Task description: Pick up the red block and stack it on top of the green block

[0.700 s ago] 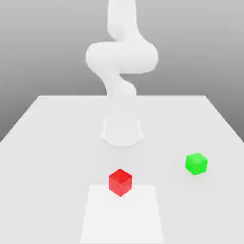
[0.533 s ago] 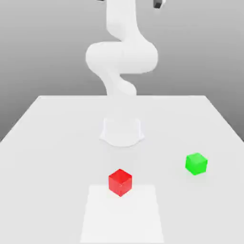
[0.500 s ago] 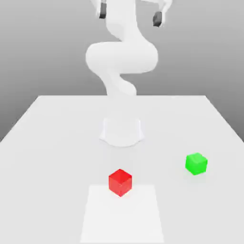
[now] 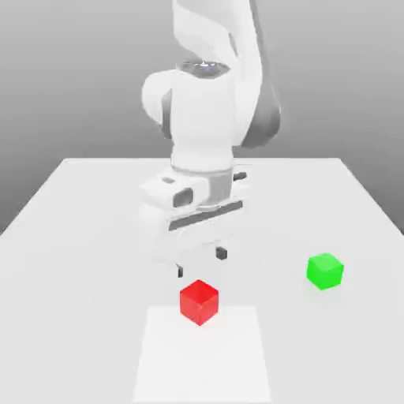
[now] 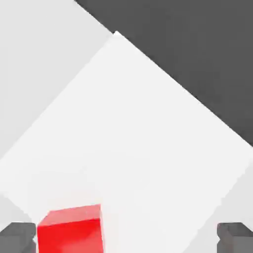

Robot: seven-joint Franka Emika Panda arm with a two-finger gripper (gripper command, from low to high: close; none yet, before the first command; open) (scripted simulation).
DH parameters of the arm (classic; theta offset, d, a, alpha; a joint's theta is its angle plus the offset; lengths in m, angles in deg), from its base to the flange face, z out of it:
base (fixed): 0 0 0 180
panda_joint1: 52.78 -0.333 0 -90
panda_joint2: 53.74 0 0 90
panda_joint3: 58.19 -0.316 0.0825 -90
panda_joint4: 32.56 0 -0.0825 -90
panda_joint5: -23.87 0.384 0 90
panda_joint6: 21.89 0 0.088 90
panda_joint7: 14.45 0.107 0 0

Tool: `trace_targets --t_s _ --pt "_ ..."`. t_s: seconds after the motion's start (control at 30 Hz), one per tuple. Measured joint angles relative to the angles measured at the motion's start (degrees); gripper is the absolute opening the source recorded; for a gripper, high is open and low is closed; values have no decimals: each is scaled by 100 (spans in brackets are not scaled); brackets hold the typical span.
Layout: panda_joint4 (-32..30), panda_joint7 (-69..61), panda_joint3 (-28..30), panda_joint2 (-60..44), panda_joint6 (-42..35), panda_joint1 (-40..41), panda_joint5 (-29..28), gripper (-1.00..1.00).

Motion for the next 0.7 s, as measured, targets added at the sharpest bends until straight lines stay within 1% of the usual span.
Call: trace_targets --t_s 0.07,0.23,0.4,0.5,0.57,0.6,0.7 --pt "-61 -162 46 -222 180 -43 63 0" --pt "19 -277 50 -755 614 -113 221 0" --pt "91 -629 -100 -1323 1109 -126 746 0" --pt "117 -928 -519 -1668 1418 202 1139 0" --pt "123 -1025 -842 -1897 1629 510 1240 0" --pt "124 -1050 -926 -1955 1681 591 1265 -100" --pt "124 -1046 -926 -1954 1675 593 1261 -100"
